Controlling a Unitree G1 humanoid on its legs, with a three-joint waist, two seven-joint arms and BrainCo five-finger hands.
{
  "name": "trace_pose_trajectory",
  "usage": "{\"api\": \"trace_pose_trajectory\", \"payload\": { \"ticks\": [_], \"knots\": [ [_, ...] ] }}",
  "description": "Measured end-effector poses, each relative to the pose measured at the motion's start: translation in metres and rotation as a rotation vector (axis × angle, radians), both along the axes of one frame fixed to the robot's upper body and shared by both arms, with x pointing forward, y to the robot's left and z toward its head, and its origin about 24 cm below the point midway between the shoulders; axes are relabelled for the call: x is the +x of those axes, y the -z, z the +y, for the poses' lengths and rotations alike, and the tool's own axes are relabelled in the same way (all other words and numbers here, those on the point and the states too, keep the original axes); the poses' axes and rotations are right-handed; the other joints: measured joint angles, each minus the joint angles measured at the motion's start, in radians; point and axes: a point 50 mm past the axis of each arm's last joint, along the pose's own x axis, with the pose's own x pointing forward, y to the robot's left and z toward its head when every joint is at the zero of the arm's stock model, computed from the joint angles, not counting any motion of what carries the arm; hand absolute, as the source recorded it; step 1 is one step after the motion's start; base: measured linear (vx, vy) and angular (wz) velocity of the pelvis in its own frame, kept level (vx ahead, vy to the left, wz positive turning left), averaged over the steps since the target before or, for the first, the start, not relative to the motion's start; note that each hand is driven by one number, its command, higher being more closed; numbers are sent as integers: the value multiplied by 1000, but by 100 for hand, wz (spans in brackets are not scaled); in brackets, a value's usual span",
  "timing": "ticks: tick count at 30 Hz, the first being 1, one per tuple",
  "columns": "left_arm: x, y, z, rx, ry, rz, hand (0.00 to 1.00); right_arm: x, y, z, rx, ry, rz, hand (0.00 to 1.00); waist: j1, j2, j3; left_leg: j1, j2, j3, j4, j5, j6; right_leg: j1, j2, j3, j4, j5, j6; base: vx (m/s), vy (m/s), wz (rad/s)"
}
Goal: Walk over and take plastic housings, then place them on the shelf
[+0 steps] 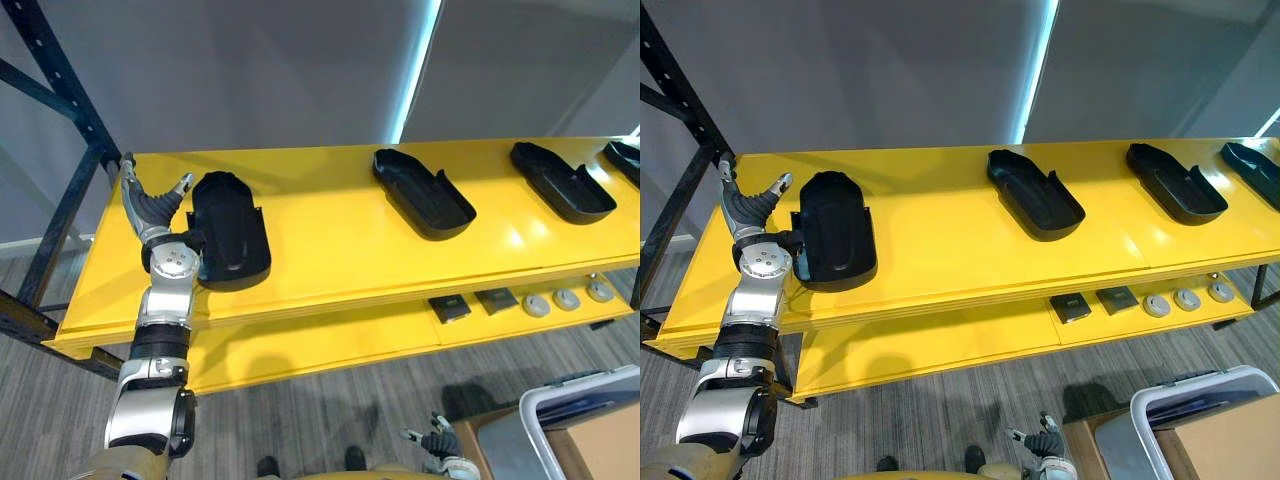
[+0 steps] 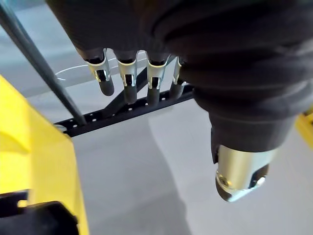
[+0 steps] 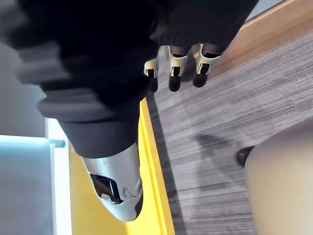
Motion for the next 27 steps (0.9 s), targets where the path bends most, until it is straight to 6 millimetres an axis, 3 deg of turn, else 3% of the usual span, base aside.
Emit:
{"api": "trace_pose_trajectory", "payload": {
  "ticks": [3,5,6,11,14,17,24,27],
  "knots": [
    [-23,0,-22,42,57,-81,0,0,0,0,0,0,-1,0,1,1,0,-1,0,-2,0,-1,0,0,0,-1,1,-2,2,0,0,0],
    [-41,14,-36,40,90,-79,0,0,0,0,-1,1,-3,0,3,2,1,-1,1,-2,0,-2,2,0,0,-1,3,-4,3,0,0,0],
    [-49,22,-41,33,104,-71,100,0,0,0,-2,2,-4,0,3,3,2,0,2,-1,0,-3,2,1,0,0,4,-5,3,0,0,0],
    [-90,62,-70,12,212,51,100,-2,0,0,-2,6,2,0,28,8,7,1,8,-3,52,-48,0,35,-2,0,7,-22,12,-4,0,1],
    [-106,74,-81,8,270,90,100,-4,0,0,-3,6,3,0,38,11,7,-18,16,-17,89,-70,-1,38,-10,-18,11,-34,20,-1,1,14],
    [-113,84,-86,-9,302,140,100,-5,1,0,-2,3,7,0,58,10,7,-33,18,-20,118,-84,3,38,-11,-22,11,-34,20,23,-7,6],
    [-114,97,-96,29,339,223,100,-5,0,2,-3,-5,6,0,57,8,2,-54,22,-16,192,-135,6,53,-20,-19,11,-36,22,36,20,-2],
    [-112,117,-97,22,357,318,100,-6,0,4,0,-6,10,0,56,7,-6,-47,20,4,203,-143,7,53,-25,-12,16,-39,27,31,25,-8]
  ]
}}
